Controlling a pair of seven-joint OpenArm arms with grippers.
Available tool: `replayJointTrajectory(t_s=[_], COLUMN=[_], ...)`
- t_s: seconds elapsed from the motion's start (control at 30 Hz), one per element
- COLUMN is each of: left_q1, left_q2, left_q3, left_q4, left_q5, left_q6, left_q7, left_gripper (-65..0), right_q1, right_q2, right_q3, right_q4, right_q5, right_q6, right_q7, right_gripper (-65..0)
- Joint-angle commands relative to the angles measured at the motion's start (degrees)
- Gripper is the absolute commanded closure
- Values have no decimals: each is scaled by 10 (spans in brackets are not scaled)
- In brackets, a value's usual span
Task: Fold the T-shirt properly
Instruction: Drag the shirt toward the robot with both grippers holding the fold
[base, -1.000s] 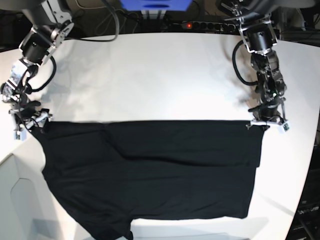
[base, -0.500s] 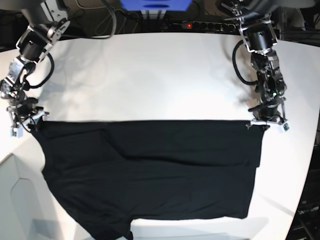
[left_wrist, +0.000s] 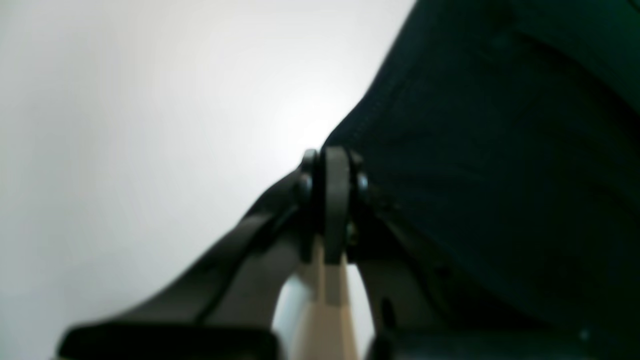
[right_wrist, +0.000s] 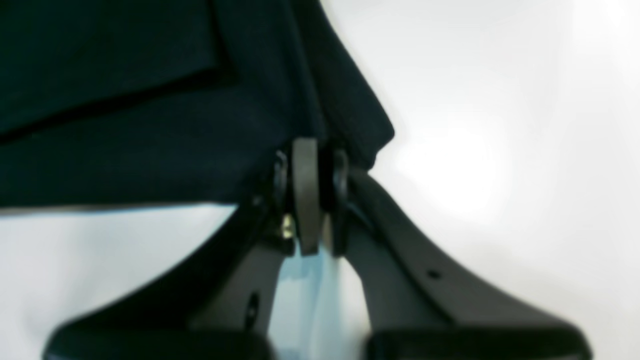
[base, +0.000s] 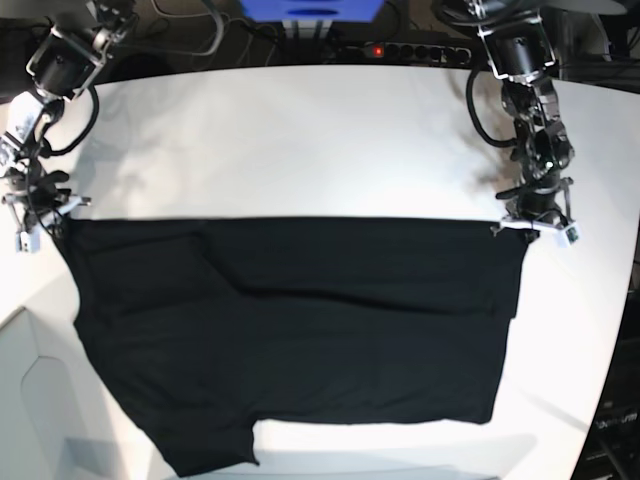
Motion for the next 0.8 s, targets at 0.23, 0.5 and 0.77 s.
replayJointTrajectory(t_s=[0.23,0.5,0.77], left_q1=[93,206,272], left_q2=[-3,-2,18], left_q3=[-3,-11,-83], left_q4=[97,205,287], left_q5=[6,6,6], left_q6=[9,9,9], left_q7=[12,9,12], left_gripper=[-1,-1,-1], right_q1=[-93,-168,-222], right_q2=[-17,-21,-41], right_q3=[3,12,57], right_q4=[172,257,321], right_q5=[-2,-3,-3], right_q6=[1,1,1], right_q7=[-44,-51,-51], right_gripper=[0,0,0])
